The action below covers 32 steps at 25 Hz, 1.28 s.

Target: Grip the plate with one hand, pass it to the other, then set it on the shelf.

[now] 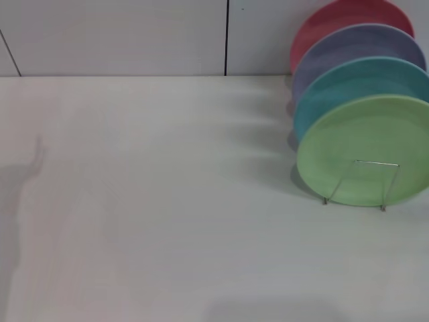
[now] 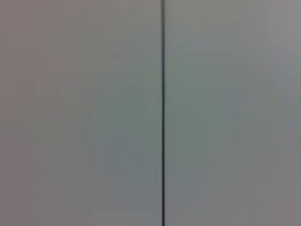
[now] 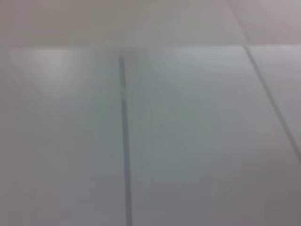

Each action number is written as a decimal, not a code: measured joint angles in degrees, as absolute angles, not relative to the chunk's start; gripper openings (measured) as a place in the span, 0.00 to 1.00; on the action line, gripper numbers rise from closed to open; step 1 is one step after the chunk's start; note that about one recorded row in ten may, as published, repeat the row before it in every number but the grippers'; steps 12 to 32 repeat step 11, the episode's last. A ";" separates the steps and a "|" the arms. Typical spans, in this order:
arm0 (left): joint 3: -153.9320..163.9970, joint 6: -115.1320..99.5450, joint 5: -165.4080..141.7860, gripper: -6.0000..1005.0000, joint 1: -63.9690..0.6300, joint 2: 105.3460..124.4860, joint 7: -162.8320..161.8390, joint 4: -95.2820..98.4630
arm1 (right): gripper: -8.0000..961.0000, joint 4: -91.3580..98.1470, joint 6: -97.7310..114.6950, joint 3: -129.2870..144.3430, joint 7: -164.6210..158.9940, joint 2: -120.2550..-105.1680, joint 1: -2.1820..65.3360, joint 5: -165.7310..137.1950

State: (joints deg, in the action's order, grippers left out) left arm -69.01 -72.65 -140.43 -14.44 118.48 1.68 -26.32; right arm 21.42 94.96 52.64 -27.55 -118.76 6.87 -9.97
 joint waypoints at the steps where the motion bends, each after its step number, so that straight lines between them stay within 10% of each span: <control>1: -69.02 -73.59 -140.40 0.86 -14.95 118.56 0.71 -23.91 | 0.86 19.48 94.83 52.01 -25.66 -118.71 7.59 -9.97; 32: -69.19 -74.21 -140.26 0.86 -15.35 118.61 1.09 -18.10 | 0.86 10.88 92.89 51.31 -16.35 -118.77 11.47 -10.20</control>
